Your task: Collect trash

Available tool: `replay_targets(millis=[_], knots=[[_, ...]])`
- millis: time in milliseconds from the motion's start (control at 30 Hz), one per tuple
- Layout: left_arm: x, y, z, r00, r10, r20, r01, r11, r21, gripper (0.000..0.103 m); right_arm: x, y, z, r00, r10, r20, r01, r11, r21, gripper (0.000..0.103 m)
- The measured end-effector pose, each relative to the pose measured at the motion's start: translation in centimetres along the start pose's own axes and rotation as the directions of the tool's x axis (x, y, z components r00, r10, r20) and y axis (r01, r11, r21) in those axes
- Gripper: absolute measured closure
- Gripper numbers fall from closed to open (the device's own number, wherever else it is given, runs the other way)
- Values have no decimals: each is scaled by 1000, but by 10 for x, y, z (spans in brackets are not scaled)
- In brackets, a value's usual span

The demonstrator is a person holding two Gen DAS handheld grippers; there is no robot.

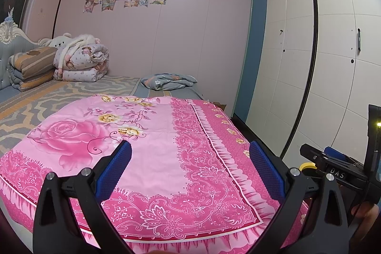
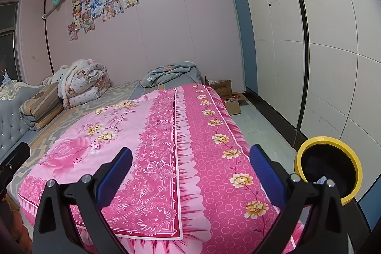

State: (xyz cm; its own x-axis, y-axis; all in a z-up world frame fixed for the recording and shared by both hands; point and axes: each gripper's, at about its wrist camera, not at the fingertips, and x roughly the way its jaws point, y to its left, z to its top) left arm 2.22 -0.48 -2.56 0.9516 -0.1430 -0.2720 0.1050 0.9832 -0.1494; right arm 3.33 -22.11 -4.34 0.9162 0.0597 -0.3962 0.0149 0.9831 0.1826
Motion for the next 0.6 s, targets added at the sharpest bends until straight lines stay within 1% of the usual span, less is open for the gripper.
replay_targets(millis=[600], knots=[[2,4,-2,1000,-3,-7,3,1000,0,8,6,2,-3,1000,-4,-21,4,1000,9,8]])
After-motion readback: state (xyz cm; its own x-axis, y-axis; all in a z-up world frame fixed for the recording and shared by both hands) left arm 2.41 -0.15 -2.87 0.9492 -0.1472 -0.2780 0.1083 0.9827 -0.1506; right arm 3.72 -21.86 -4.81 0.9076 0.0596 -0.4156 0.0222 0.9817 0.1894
